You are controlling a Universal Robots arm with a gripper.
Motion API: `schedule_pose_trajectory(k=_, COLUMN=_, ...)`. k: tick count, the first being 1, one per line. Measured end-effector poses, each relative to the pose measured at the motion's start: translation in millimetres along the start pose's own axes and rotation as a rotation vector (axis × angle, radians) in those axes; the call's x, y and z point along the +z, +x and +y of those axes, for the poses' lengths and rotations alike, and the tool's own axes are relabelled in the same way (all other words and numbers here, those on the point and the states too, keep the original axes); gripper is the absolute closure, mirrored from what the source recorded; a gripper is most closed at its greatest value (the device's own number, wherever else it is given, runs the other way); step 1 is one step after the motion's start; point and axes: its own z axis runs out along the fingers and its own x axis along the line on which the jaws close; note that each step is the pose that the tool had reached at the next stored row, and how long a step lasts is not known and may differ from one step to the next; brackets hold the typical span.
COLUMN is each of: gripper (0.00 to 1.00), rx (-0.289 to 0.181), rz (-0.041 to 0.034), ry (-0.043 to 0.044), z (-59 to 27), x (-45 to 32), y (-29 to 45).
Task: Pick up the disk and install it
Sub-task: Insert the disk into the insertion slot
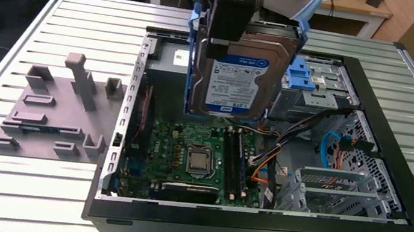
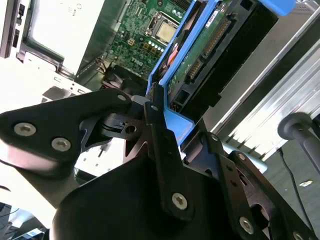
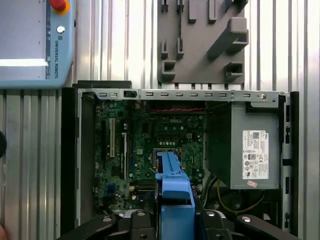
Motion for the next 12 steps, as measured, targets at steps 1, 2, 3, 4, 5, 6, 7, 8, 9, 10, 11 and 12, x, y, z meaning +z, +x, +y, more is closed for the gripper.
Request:
schedule_pose_trajectory(k=1, gripper=0.64, rx=0.001, rz=0.0000, ry=0.0000, z=-0.3, x=0.0, y=1.1)
schedule_pose_trajectory(k=2, gripper=0.64, rx=0.002, rz=-0.0001, ry=0.0001, z=-0.6, x=0.1, y=2.0)
schedule_pose_trajectory(k=3, gripper=0.64, rx=0.003, rz=0.0000, ry=0.0001, z=-0.8, x=0.1, y=3.1)
schedule_pose_trajectory(k=4, gripper=0.64, rx=0.003, rz=0.0002, ry=0.0001, z=-1.0, x=0.1, y=4.2)
schedule_pose_trajectory(k=5, gripper=0.64, rx=0.004, rz=0.0003, ry=0.0002, z=-1.1, x=0.2, y=5.5)
schedule_pose_trajectory(k=6, gripper=0.64, rx=0.004, rz=0.0004, ry=0.0002, z=-1.3, x=0.3, y=6.9)
schedule_pose_trajectory(k=7, gripper=0.64, rx=0.005, rz=0.0003, ry=0.0002, z=-1.4, x=0.5, y=8.7)
schedule_pose_trajectory(k=8, gripper=0.64, rx=0.005, rz=0.0002, ry=0.0002, z=-1.5, x=0.8, y=10.8)
schedule_pose_trajectory(k=9, gripper=0.64, rx=0.005, rz=0.0003, ry=0.0003, z=-1.7, x=1.0, y=13.0)
schedule_pose_trajectory(k=10, gripper=0.64, rx=0.005, rz=0.0002, ry=0.0002, z=-1.8, x=1.3, y=15.3)
schedule_pose_trajectory(k=11, gripper=0.64, rx=0.005, rz=0.0002, ry=0.0003, z=-1.9, x=1.5, y=17.8)
schedule_pose_trajectory(k=12, gripper=0.64, rx=0.005, rz=0.0003, ry=0.0003, z=-2.0, x=1.7, y=20.2)
